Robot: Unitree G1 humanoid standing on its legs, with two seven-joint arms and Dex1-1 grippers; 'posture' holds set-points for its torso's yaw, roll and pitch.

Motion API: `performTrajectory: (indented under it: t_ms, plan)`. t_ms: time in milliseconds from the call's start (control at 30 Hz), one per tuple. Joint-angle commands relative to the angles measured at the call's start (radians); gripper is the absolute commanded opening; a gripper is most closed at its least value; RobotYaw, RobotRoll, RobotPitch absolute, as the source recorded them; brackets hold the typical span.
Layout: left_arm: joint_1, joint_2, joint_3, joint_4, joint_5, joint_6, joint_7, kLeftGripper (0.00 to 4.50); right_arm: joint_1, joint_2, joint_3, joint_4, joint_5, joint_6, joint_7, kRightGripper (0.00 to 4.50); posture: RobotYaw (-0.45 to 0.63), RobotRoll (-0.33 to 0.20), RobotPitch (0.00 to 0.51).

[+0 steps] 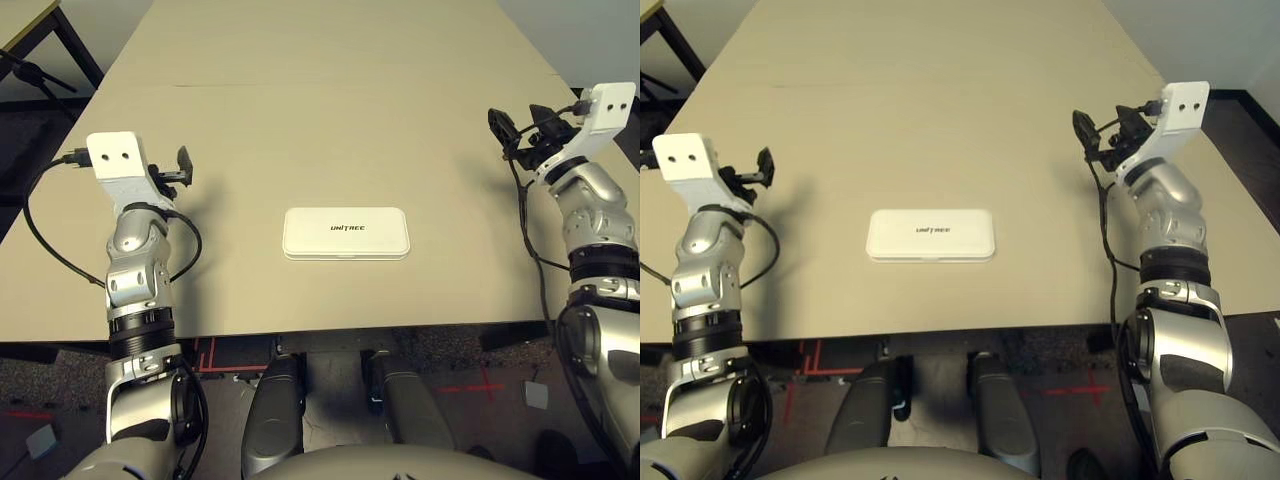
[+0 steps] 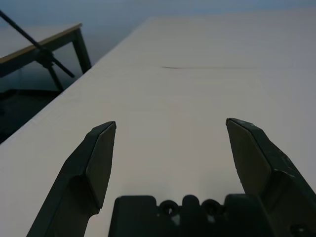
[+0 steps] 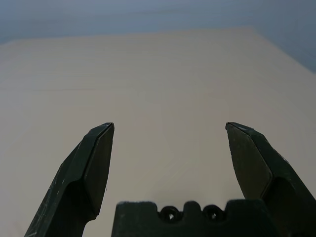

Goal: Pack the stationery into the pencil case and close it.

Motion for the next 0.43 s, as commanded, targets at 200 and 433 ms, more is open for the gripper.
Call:
performTrajectory:
  t_ms: [200,433]
  plan:
    - [0.029,-0.030,-0.024,-0.018,-0.014,-0.020,0.033,4.48,-0.002,-0.003,-0.019,0.103,-0.058,-0.100,-0.151,4.50,0.00,0.000,0.153]
    - [0.036,-0.042,-0.023,-0.015,-0.016,-0.026,0.063,4.48,0.036,0.008,-0.025,0.086,-0.069,-0.136,-0.220,4.50,-0.01,0.000,0.156]
